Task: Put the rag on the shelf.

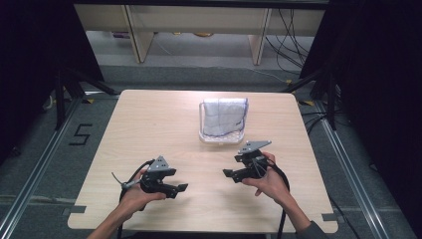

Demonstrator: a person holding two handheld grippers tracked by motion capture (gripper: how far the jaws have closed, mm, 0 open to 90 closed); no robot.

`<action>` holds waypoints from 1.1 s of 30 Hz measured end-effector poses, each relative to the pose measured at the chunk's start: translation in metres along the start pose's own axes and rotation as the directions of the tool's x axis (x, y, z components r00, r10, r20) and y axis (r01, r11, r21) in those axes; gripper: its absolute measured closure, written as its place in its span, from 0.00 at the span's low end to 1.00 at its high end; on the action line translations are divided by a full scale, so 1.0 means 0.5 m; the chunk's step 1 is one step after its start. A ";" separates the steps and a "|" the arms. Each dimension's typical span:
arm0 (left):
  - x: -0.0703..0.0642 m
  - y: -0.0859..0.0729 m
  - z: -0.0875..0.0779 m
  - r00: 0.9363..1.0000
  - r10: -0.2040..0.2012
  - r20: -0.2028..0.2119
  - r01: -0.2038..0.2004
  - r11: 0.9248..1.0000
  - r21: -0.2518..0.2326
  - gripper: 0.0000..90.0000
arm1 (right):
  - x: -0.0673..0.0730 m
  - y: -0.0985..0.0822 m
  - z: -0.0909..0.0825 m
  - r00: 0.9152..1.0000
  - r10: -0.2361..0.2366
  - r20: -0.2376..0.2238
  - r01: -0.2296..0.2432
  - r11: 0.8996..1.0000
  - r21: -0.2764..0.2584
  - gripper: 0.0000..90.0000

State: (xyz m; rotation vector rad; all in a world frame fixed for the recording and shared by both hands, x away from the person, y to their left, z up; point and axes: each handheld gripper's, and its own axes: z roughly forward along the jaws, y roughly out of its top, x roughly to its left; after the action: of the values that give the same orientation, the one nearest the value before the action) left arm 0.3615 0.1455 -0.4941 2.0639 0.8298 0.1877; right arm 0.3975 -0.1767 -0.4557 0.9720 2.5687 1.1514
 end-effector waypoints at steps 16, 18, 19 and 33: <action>-0.018 -0.038 -0.031 0.999 0.048 -0.024 -0.048 0.999 0.000 0.26 | 0.034 -0.056 -0.003 1.000 -0.006 -0.005 0.006 1.000 0.008 0.23; -0.021 -0.043 -0.037 0.998 0.053 -0.028 -0.053 0.999 -0.013 0.26 | 0.037 -0.067 -0.009 1.000 0.009 -0.003 -0.009 1.000 -0.002 0.20; -0.022 -0.044 -0.041 0.998 0.054 -0.032 -0.054 0.999 -0.003 0.25 | 0.038 -0.072 -0.011 1.000 -0.003 0.003 0.003 1.000 -0.018 0.20; -0.041 -0.074 -0.055 0.999 0.021 -0.047 -0.021 1.000 -0.005 0.17 | 0.065 -0.139 -0.023 1.000 0.013 0.014 -0.013 1.000 0.004 0.19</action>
State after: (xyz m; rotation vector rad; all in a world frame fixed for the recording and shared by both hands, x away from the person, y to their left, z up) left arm 0.3161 0.1659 -0.5030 2.0708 0.8358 0.2504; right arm 0.3336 -0.1975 -0.4939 0.9956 2.5579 1.1392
